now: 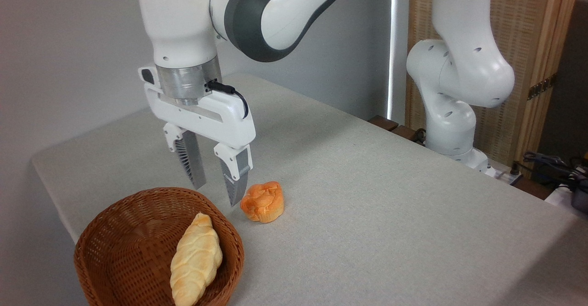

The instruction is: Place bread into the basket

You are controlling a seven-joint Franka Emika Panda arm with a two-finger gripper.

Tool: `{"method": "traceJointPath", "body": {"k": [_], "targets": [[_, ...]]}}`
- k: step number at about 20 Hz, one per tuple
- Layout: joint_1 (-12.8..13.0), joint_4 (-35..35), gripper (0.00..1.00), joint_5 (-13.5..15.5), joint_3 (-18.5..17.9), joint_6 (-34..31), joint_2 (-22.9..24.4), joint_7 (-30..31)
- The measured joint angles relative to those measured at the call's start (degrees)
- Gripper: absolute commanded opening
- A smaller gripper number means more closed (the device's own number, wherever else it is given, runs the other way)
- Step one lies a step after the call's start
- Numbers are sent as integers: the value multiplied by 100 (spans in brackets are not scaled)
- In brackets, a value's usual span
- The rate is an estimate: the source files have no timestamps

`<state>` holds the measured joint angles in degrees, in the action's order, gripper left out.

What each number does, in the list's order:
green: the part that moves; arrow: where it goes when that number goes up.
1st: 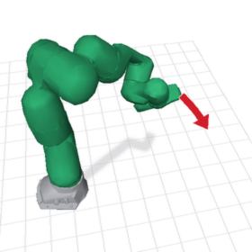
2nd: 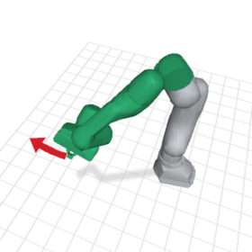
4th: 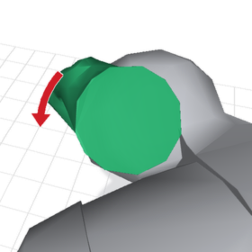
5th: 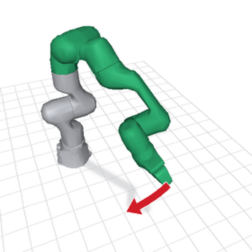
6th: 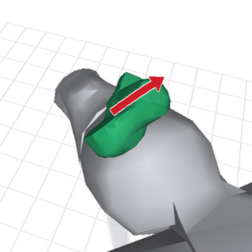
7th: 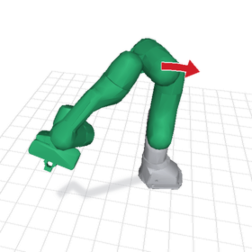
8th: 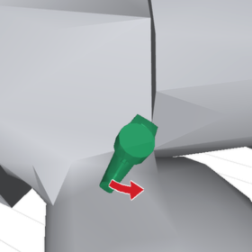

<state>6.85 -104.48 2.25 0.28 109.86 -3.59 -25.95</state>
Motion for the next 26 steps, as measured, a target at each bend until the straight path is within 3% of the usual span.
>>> {"method": "traceJointPath", "body": {"k": [4, 12, 26], "targets": [[6, -271, 100, 0, 96, -276, 135, -419], [-19, -628, 100, 0, 78, -338, 142, -1877], [13, -905, 100, 0, 137, -338, 18, -2012]]}}
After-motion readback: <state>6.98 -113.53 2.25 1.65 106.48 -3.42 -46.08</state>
